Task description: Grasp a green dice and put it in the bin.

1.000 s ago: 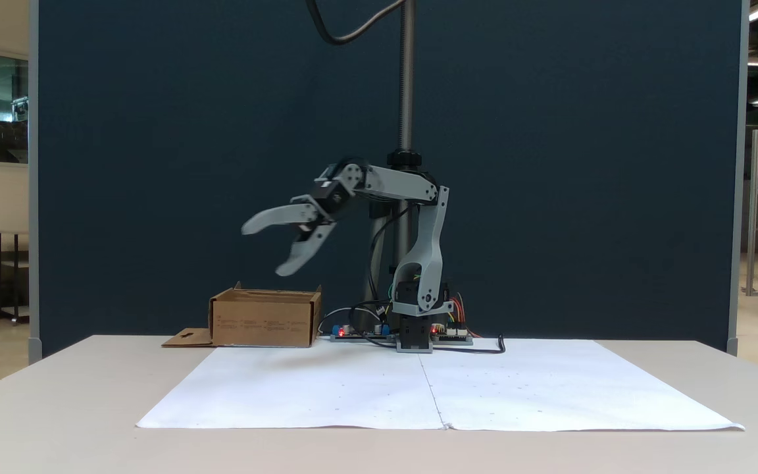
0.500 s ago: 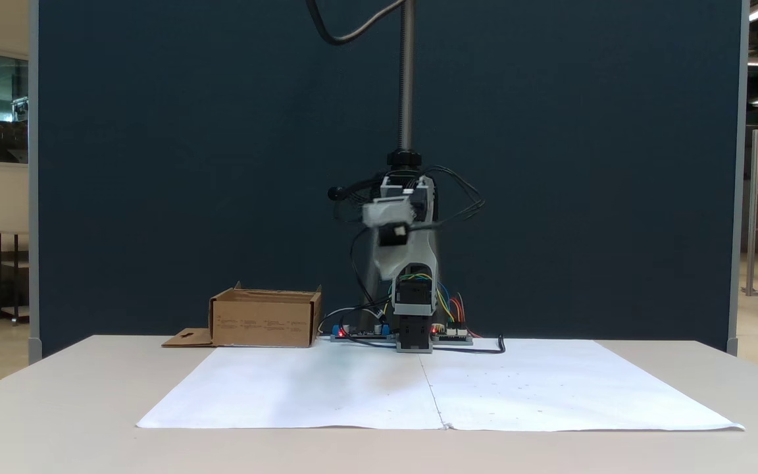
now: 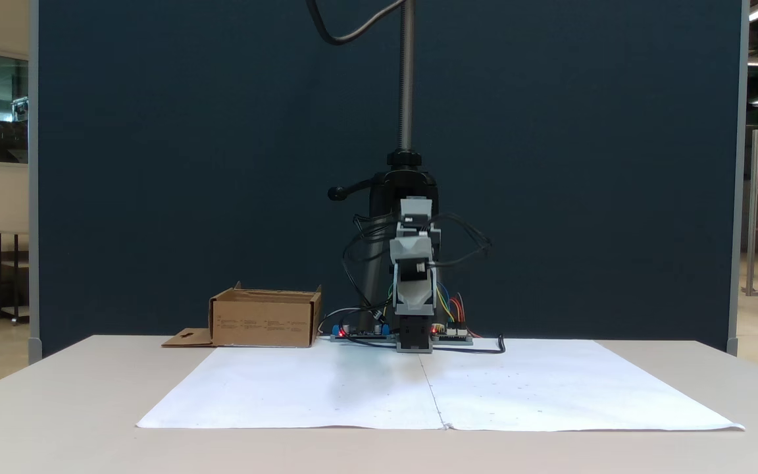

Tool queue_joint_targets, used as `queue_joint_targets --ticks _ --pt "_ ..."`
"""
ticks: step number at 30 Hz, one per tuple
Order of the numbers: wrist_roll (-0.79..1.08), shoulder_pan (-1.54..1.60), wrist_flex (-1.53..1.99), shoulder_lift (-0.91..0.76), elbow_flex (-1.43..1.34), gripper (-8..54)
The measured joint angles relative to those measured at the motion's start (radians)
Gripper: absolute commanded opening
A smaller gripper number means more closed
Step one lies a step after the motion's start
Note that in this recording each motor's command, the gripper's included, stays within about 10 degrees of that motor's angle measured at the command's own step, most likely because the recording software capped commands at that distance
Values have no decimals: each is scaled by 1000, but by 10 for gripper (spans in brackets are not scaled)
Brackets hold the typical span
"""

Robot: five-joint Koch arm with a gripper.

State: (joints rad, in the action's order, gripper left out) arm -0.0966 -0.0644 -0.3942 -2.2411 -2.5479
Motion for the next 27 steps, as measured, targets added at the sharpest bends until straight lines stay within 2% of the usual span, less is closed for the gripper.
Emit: queue_joint_targets --ticks 12,27 --pt "3 89 -370 -14 -388 432" --pt "34 81 -779 -15 -508 432"
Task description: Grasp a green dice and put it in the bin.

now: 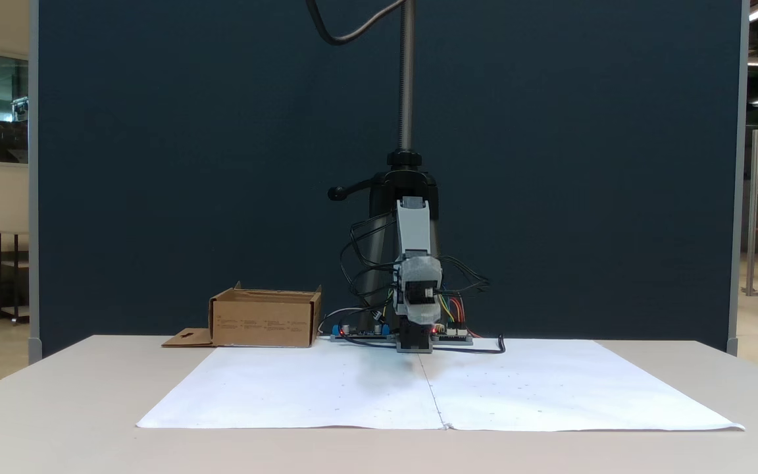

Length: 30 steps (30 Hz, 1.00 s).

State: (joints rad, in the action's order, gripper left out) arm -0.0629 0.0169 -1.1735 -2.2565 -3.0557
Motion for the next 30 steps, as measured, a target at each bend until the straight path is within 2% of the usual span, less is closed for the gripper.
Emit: queue_joint_targets --ticks 15,30 --pt "15 -9 -350 0 -9 433" --pt "15 -2 -360 0 -9 435"
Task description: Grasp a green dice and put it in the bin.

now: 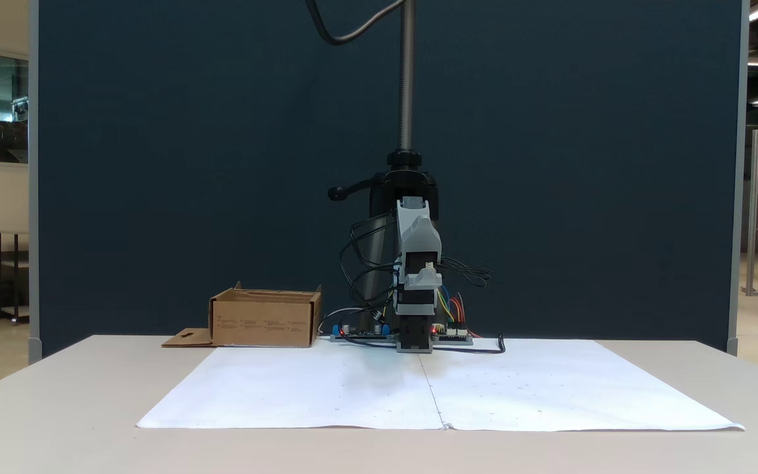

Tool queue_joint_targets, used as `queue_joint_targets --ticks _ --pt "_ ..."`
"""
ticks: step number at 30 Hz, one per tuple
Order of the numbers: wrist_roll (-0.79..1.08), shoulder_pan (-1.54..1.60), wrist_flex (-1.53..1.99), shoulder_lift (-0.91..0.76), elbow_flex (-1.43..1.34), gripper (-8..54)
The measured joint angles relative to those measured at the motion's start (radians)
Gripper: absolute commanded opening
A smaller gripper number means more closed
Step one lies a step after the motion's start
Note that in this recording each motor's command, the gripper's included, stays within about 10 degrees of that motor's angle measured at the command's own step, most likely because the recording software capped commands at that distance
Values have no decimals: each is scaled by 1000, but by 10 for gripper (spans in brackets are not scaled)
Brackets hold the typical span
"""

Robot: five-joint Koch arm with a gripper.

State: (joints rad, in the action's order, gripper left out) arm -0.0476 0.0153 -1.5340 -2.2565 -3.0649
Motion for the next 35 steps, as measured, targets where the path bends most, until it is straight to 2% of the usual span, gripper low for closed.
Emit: queue_joint_targets --ticks 35 --pt "0 -38 0 0 0 445"
